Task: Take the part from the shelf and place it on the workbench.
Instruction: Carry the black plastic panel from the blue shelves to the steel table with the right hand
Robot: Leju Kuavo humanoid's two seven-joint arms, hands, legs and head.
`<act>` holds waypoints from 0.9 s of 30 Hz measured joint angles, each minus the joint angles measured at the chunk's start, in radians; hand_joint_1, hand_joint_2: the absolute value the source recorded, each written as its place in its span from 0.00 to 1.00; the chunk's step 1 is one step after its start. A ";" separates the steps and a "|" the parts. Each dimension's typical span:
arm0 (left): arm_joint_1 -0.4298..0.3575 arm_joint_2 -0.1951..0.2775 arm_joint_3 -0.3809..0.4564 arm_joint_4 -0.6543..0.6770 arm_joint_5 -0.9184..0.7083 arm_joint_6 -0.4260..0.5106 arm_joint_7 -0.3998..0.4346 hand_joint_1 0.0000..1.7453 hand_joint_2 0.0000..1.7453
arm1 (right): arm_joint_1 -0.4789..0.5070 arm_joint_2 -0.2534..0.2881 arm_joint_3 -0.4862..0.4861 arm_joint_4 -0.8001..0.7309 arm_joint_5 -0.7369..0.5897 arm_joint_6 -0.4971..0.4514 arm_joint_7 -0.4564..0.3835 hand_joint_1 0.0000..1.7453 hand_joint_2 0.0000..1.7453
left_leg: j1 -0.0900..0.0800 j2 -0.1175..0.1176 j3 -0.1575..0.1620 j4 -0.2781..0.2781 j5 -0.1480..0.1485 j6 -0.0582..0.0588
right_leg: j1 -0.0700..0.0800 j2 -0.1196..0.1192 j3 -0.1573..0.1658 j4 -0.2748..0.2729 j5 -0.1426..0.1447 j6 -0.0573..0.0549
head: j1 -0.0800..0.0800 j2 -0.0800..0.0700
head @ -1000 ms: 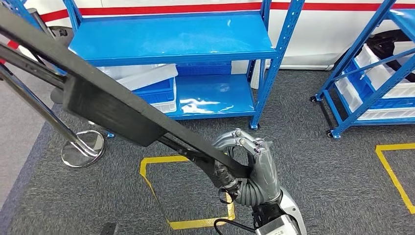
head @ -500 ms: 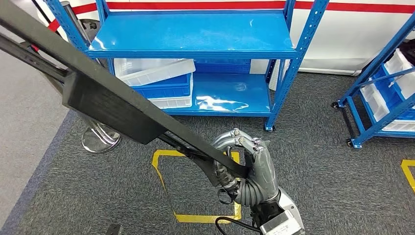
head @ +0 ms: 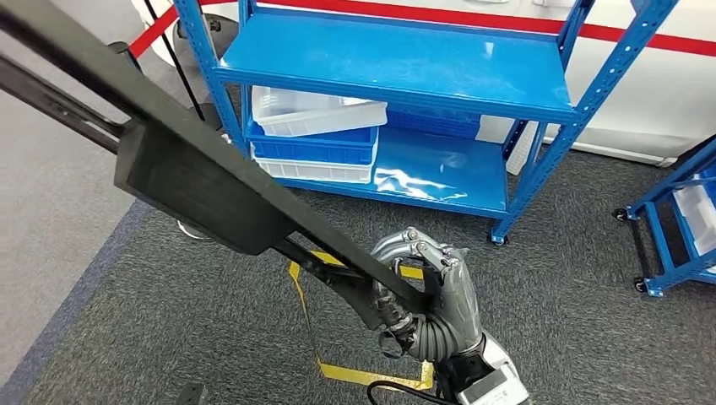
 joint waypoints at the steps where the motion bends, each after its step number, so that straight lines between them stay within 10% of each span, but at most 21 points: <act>1: 0.000 0.000 0.000 0.000 0.000 0.000 0.001 0.00 1.00 | 0.002 0.000 0.000 0.000 -0.009 -0.002 -0.004 1.00 1.00 | 0.000 -0.013 -0.001 0.005 -0.002 -0.002 | -0.002 0.006 0.024 -0.052 0.036 -0.002 | 0.000 0.000; 5: -0.002 -0.003 0.000 0.000 0.001 0.007 0.002 0.00 1.00 | 0.003 0.000 0.000 -0.001 -0.034 -0.006 -0.021 1.00 1.00 | 0.001 -0.059 -0.024 0.033 -0.010 -0.019 | -0.009 0.077 0.103 -0.231 0.097 -0.007 | 0.000 0.000; 7: 0.002 -0.002 0.000 0.000 0.001 0.011 0.003 0.00 1.00 | 0.003 0.001 0.000 0.000 -0.041 -0.007 -0.025 1.00 1.00 | 0.006 -0.075 -0.035 0.034 -0.007 -0.032 | -0.008 0.061 0.103 -0.235 0.098 -0.013 | 0.000 0.000; 14: 0.000 -0.006 0.000 0.000 0.001 0.017 0.004 0.00 1.00 | 0.004 0.008 0.000 0.004 -0.053 -0.004 -0.030 1.00 1.00 | 0.008 0.041 -0.163 0.289 -0.120 -0.064 | -0.008 -0.026 0.110 -0.248 0.101 -0.034 | -0.014 0.000; 18: 0.001 -0.006 0.000 0.000 -0.002 0.022 0.012 0.00 1.00 | 0.003 0.011 0.000 0.008 -0.069 -0.003 -0.037 1.00 1.00 | 0.001 0.084 -0.059 0.095 -0.020 -0.048 | -0.003 -0.068 0.119 -0.248 0.094 -0.028 | -0.013 0.000; 22: -0.001 -0.006 -0.001 0.000 -0.011 0.026 0.018 0.00 1.00 | 0.002 0.018 0.000 0.008 -0.079 0.003 -0.046 1.00 1.00 | -0.014 0.088 -0.028 0.023 -0.002 -0.024 | 0.001 -0.098 0.126 -0.253 0.091 -0.010 | -0.013 0.000; 27: -0.001 -0.010 -0.003 0.000 -0.014 0.034 0.010 0.00 1.00 | 0.000 0.023 0.000 0.012 -0.076 0.005 -0.051 1.00 1.00 | -0.001 0.043 -0.014 -0.003 0.013 0.002 | -0.003 -0.016 0.059 -0.090 -0.007 0.001 | -0.002 0.000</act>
